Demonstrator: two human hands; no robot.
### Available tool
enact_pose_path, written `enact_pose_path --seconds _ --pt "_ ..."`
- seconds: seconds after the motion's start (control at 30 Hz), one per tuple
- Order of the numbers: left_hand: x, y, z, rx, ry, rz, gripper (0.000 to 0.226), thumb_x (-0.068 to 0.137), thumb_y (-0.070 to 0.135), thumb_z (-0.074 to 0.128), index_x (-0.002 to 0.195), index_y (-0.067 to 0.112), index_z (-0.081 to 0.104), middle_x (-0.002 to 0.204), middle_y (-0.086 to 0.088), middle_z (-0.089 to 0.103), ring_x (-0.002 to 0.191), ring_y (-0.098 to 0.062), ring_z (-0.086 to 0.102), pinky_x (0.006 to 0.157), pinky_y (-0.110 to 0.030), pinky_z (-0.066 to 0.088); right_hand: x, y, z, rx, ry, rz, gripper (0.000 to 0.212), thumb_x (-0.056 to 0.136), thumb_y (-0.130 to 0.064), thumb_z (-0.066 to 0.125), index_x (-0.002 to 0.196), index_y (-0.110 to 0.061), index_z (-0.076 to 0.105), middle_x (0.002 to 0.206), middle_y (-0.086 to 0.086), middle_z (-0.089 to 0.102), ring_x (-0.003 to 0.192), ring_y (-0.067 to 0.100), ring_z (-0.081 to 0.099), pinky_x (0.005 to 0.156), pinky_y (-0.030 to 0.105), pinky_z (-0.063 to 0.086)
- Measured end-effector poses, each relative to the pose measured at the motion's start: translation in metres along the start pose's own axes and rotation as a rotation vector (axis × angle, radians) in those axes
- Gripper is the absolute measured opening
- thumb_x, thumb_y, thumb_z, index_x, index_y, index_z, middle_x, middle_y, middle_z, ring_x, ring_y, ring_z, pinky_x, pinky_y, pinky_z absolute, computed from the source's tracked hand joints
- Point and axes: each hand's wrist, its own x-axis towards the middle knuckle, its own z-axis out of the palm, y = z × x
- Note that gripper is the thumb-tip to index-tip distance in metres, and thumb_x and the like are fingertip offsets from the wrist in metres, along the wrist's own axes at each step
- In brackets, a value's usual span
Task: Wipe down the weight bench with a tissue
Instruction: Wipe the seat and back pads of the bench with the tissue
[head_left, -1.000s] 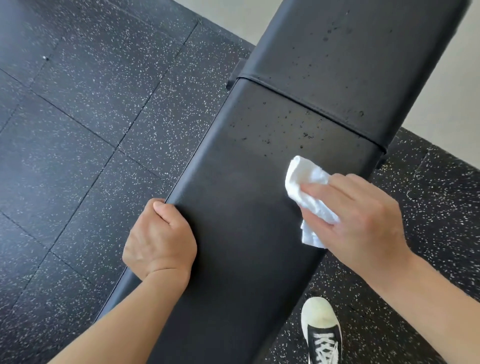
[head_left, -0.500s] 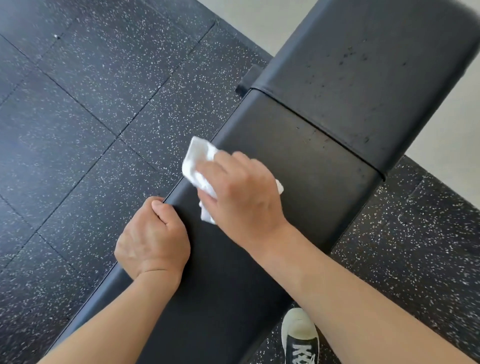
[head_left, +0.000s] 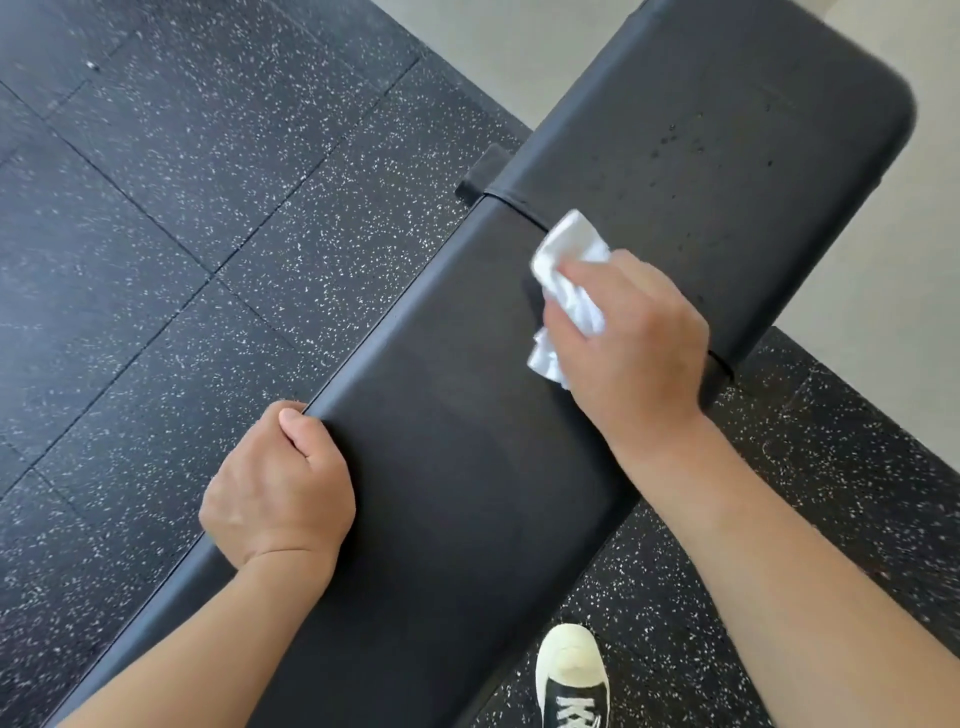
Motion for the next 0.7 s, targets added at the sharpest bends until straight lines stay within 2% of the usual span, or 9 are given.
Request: enact_pose_path --seconds 0.07,0.13,0.2,0.27,0.37,0.43,0.57,0.7 --pt "0.000 -0.001 0.001 0.019 0.005 0.019 0.055 0.095 0.039 0.017 0.106 0.024 0.068 0.074 -0.012 0.058 0.074 -0.032 0.042 0.072 -0.040 0.030 0.019 -0.033 0.018 0.028 -0.030 0.034 0.009 0.083 -0.022 0.073 0.081 -0.014 0.071 0.078 0.005 0.063 0.069 0.032 0.057 0.055 0.034 0.034" --pt "-0.001 -0.002 0.001 0.032 0.006 0.036 0.058 0.095 0.039 0.016 0.112 0.024 0.069 0.092 -0.023 0.068 0.081 -0.040 0.053 0.073 -0.041 0.030 0.031 -0.061 0.033 0.023 -0.075 -0.002 0.008 0.083 -0.022 0.071 0.081 -0.014 0.069 0.083 0.005 0.065 0.073 0.031 0.059 0.058 0.035 0.032" --pt "-0.001 -0.002 0.001 0.034 0.008 0.040 0.059 0.095 0.039 0.017 0.117 0.024 0.070 0.098 -0.026 0.069 0.089 -0.046 0.059 0.075 -0.042 0.030 0.030 -0.078 0.042 -0.011 -0.166 -0.053 0.005 0.087 -0.022 0.065 0.087 -0.019 0.068 0.089 0.001 0.065 0.080 0.027 0.059 0.061 0.035 0.031" --pt "-0.001 -0.002 0.002 0.049 0.008 0.046 0.058 0.095 0.039 0.018 0.120 0.025 0.069 0.099 -0.028 0.069 0.092 -0.047 0.060 0.076 -0.043 0.031 0.020 -0.076 0.039 -0.018 -0.222 -0.110 0.009 0.087 -0.021 0.062 0.092 -0.021 0.069 0.088 -0.001 0.063 0.078 0.026 0.057 0.060 0.035 0.032" --pt "-0.001 -0.002 0.002 0.073 0.016 0.055 0.059 0.095 0.040 0.018 0.121 0.026 0.069 0.098 -0.029 0.068 0.091 -0.048 0.060 0.075 -0.044 0.032 -0.015 -0.047 0.014 0.081 -0.194 -0.255 0.015 0.079 -0.018 0.069 0.093 -0.017 0.074 0.079 0.002 0.060 0.069 0.028 0.052 0.056 0.039 0.041" --pt "-0.001 -0.003 0.003 0.076 0.023 0.057 0.059 0.095 0.041 0.017 0.118 0.026 0.069 0.098 -0.029 0.068 0.091 -0.049 0.060 0.075 -0.044 0.032 -0.041 -0.014 -0.008 0.090 -0.182 -0.311 0.020 0.077 -0.021 0.074 0.096 -0.018 0.075 0.083 0.002 0.063 0.070 0.029 0.055 0.058 0.042 0.046" --pt "0.000 -0.004 0.003 0.080 0.020 0.059 0.058 0.096 0.041 0.017 0.114 0.024 0.069 0.098 -0.028 0.068 0.089 -0.047 0.060 0.074 -0.043 0.032 -0.060 0.061 -0.047 0.004 -0.068 -0.174 0.013 0.093 -0.027 0.073 0.105 -0.024 0.075 0.087 -0.001 0.063 0.074 0.026 0.056 0.062 0.041 0.050" --pt "-0.001 -0.005 0.003 0.069 0.011 0.055 0.059 0.094 0.043 0.014 0.107 0.022 0.068 0.093 -0.028 0.066 0.080 -0.040 0.051 0.073 -0.043 0.033 -0.052 0.061 -0.048 -0.025 -0.035 -0.038 0.012 0.093 -0.029 0.070 0.099 -0.020 0.074 0.081 -0.001 0.060 0.071 0.025 0.055 0.057 0.038 0.047"
